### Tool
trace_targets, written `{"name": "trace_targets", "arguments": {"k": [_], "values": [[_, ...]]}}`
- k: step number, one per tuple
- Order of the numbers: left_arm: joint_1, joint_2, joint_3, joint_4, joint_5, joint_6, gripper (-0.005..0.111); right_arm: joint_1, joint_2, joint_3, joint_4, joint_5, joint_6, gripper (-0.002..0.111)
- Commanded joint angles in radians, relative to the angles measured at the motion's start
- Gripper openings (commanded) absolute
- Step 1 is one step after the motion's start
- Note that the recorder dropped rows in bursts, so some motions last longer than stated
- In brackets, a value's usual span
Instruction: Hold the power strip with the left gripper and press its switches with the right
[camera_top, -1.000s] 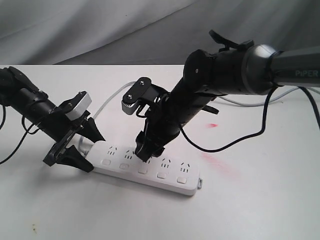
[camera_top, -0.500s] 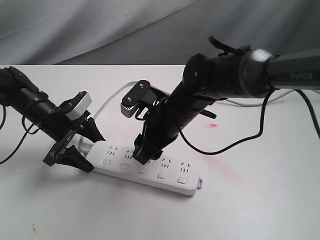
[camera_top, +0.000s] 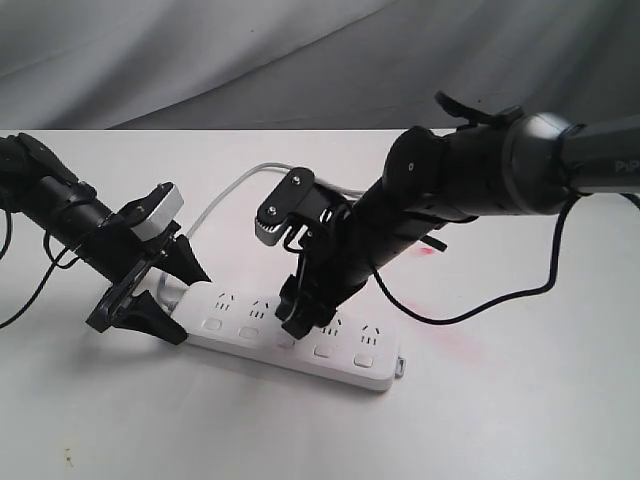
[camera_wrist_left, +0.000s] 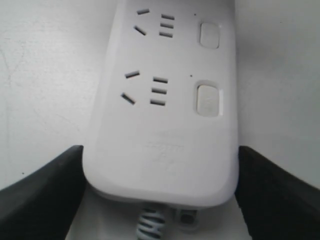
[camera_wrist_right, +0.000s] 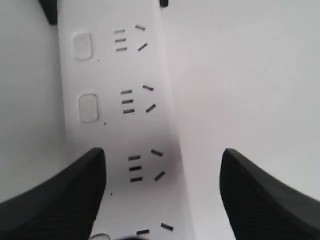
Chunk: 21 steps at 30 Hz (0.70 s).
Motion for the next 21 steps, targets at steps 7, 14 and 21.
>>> {"name": "trace_targets", "arguments": {"k": [7,14,21], "values": [[-0.007,0.015,0.015,0.072,-0.025,-0.021,0.045,0.0,0.03,0.006,0.099,-0.01,-0.09,0.06],[-0.007,0.015,0.015,0.072,-0.025,-0.021,0.045,0.0,0.038,0.006,0.102,-0.008,-0.094,0.06],[-0.007,0.015,0.015,0.072,-0.025,-0.021,0.045,0.0,-0.005,0.006,0.099,-0.011,-0.094,0.06]]}}
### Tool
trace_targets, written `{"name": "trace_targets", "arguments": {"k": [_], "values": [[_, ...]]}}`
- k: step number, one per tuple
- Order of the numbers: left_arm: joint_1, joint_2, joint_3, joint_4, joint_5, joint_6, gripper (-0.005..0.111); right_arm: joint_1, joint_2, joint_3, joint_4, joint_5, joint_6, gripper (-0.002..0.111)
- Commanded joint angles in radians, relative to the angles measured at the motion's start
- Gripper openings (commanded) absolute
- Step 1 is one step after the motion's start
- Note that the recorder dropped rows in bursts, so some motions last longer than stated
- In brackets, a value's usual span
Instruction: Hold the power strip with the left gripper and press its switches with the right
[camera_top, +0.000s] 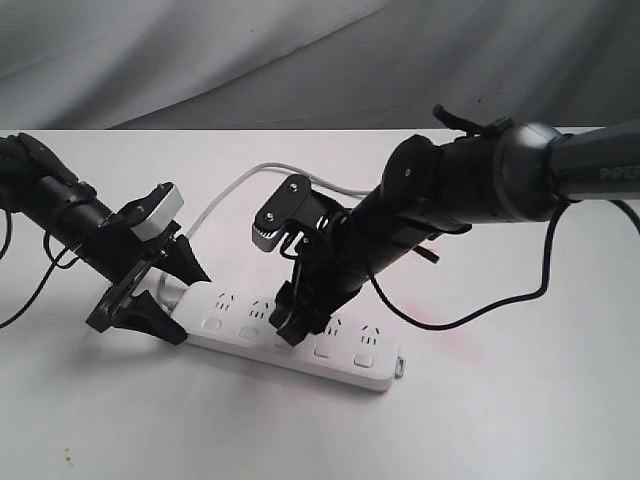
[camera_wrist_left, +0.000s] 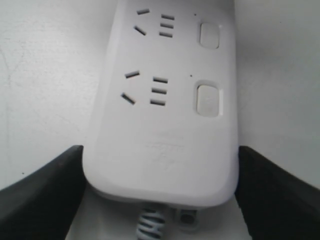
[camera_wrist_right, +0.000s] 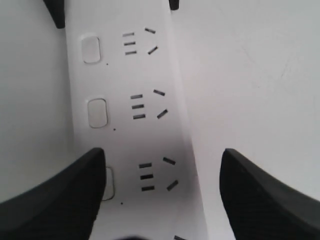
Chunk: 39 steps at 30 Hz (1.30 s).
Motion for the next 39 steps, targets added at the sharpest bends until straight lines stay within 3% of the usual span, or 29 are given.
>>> {"name": "trace_targets", "arguments": {"k": [1,9,18,24,31,39], "values": [[-0.007,0.015,0.015,0.072,-0.025,-0.021,0.045,0.0,-0.028,0.001,0.006,-0.006,-0.006,0.06],[-0.007,0.015,0.015,0.072,-0.025,-0.021,0.045,0.0,0.076,0.012,0.0,0.03,-0.008,0.06],[-0.007,0.015,0.015,0.072,-0.017,-0.021,0.045,-0.009,-0.105,0.012,-0.082,-0.023,0.033,0.06],[-0.007,0.015,0.015,0.072,-0.017,-0.021,0.045,-0.031,-0.118,0.045,-0.2,0.048,0.138,0.06],[-0.007,0.015,0.015,0.072,-0.017,-0.021,0.045,-0.031,-0.121,0.176,-0.135,-0.089,0.129,0.06],[-0.007,0.015,0.015,0.072,-0.017,-0.021,0.045,-0.031,-0.115,0.175,-0.024,-0.08,0.033,0.06]]}}
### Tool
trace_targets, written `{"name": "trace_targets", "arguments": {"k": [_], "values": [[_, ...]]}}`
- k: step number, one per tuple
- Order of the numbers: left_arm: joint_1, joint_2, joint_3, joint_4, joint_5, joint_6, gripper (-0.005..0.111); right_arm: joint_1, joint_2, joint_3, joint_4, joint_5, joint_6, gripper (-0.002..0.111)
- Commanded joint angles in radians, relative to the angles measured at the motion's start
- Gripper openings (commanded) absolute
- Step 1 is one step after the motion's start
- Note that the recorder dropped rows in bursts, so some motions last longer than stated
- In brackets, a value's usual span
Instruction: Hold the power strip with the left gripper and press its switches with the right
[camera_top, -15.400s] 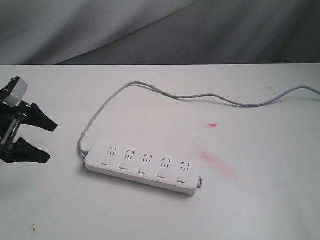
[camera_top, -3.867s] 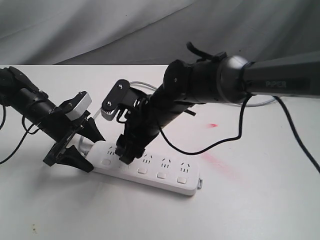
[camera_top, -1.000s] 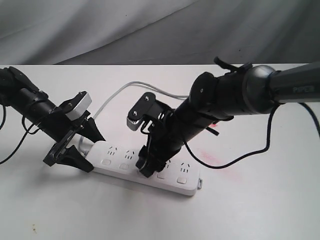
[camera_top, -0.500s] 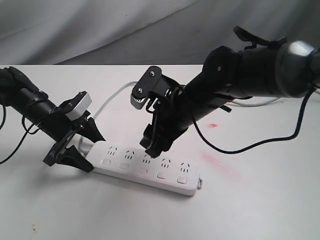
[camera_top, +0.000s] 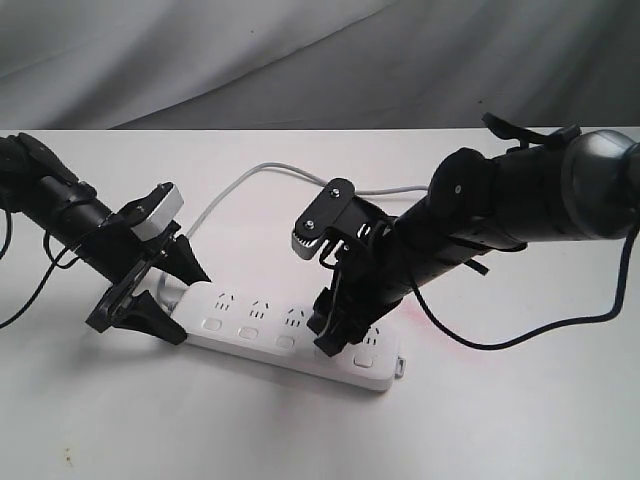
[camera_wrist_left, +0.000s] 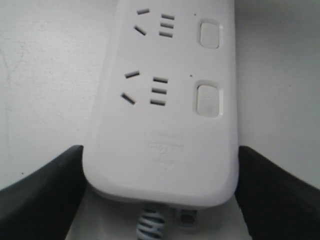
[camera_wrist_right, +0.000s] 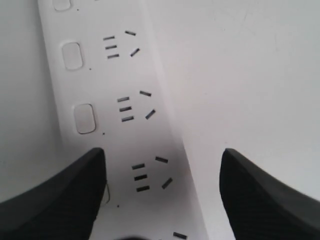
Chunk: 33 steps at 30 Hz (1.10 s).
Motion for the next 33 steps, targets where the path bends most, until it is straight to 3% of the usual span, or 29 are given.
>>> {"name": "trace_targets", "arguments": {"k": [1,24,33], "values": [[-0.007,0.015,0.015,0.072,-0.017,-0.021,0.045,-0.003,0.001,0.002,0.027,0.021,-0.026,0.06],[-0.007,0.015,0.015,0.072,-0.017,-0.021,0.045,-0.003,-0.045,0.0,0.016,0.006,-0.028,0.06],[-0.007,0.015,0.015,0.072,-0.017,-0.021,0.045,-0.003,0.077,0.045,0.02,0.0,-0.026,0.06]]}}
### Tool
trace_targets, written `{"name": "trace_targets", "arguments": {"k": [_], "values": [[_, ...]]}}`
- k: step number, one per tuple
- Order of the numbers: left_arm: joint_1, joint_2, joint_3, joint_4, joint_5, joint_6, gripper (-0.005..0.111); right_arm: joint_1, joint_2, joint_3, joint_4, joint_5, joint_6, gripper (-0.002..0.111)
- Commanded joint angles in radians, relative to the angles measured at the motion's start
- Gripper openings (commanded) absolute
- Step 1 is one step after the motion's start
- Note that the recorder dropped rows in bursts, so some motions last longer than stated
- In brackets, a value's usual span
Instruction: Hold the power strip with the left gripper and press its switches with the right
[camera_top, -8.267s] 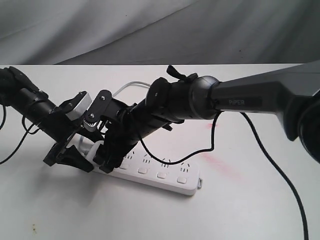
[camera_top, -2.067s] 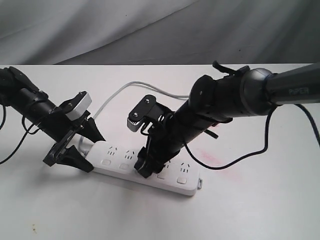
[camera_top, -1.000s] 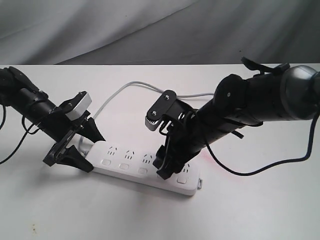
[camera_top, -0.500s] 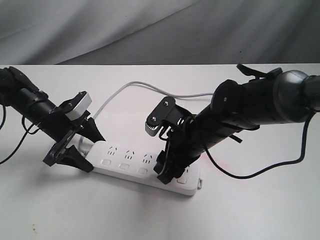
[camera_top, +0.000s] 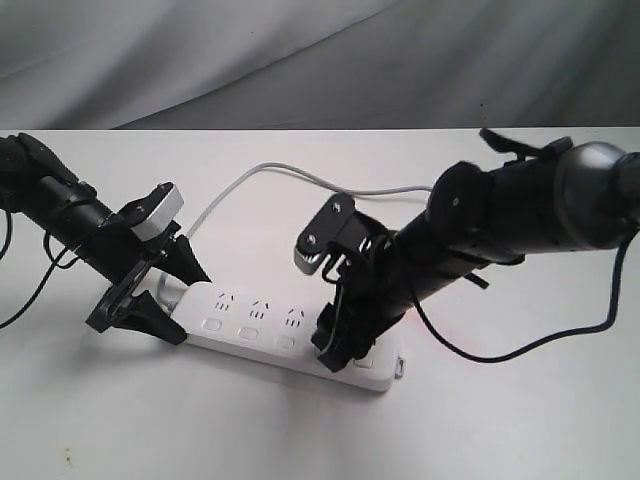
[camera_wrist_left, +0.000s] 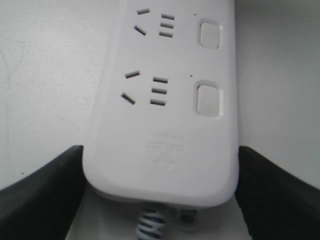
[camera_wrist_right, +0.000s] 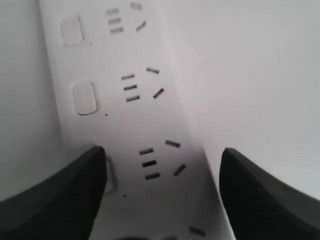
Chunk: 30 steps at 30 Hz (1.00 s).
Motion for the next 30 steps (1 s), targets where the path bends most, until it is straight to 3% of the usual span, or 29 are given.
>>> {"name": "trace_targets", "arguments": {"k": [1,5,10,16,30], "values": [[-0.007,0.015,0.015,0.072,-0.017,-0.021,0.045,-0.003,0.036,0.014,-0.001,0.016,-0.005,0.06],[-0.007,0.015,0.015,0.072,-0.015,-0.021,0.045,-0.014,-0.12,0.013,-0.02,-0.025,-0.005,0.06],[-0.007,0.015,0.015,0.072,-0.015,-0.021,0.045,-0.106,-0.205,0.081,-0.028,0.03,0.002,0.06],[-0.007,0.015,0.015,0.072,-0.015,-0.021,0.045,-0.062,-0.212,0.134,0.027,-0.018,-0.025,0.06],[-0.007,0.015,0.015,0.072,-0.015,-0.021,0.045,-0.062,-0.136,0.134,0.031,-0.003,-0.025,0.06]]}}
